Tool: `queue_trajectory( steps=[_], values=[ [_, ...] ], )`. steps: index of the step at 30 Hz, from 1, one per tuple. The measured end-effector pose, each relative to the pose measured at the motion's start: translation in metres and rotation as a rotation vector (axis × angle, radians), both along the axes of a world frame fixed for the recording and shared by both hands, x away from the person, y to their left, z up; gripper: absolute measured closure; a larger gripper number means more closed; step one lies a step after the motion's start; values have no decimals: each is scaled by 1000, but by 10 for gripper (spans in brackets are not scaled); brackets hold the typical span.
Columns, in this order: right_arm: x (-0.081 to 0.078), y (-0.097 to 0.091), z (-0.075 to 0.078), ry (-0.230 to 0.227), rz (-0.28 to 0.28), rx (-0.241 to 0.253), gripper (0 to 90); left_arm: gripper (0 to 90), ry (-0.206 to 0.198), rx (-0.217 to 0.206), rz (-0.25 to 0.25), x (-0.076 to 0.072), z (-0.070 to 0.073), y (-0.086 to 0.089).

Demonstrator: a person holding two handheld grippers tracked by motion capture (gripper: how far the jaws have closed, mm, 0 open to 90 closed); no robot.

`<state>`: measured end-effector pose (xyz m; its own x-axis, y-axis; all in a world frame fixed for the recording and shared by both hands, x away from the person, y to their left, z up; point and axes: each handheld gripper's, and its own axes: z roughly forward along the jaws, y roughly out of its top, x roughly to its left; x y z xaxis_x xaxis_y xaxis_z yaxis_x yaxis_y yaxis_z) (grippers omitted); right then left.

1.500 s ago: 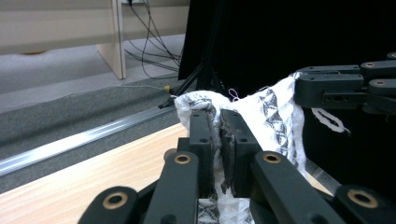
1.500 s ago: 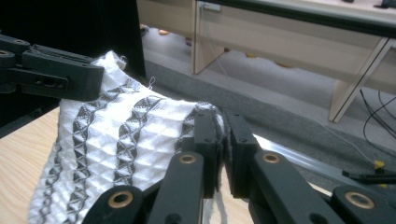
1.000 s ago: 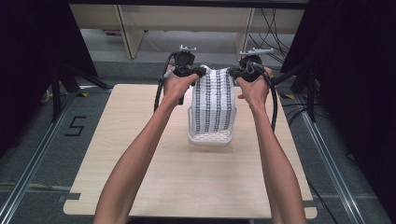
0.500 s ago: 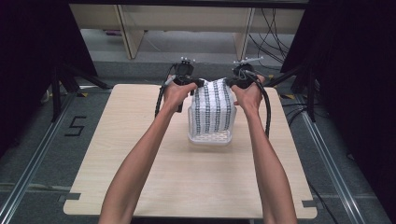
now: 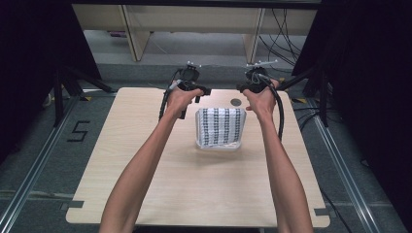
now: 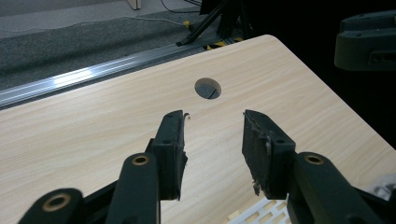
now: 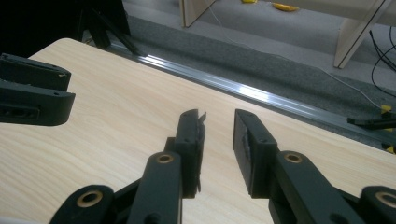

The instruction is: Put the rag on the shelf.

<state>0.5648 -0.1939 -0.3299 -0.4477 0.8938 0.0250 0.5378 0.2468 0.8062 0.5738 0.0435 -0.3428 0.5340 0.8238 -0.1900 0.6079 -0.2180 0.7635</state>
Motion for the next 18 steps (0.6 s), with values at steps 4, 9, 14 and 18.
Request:
queue_trajectory(
  steps=[4, 9, 14, 18],
  values=[
    [-2, -2, 2, -12, 7, 7, 718, 584, -3, -2, 1, -2, 3, 1],
    [-5, -5, 5, -27, 17, 16, 703, 578, -7, 6, -3, -6, 5, 4],
    [-10, -7, 11, -15, 20, 15, 684, 568, -11, 12, -8, -12, 7, 8],
    [-15, -9, 14, -21, 31, 21, 666, 560, -25, -2, -24, -17, 10, 13]
  ],
)
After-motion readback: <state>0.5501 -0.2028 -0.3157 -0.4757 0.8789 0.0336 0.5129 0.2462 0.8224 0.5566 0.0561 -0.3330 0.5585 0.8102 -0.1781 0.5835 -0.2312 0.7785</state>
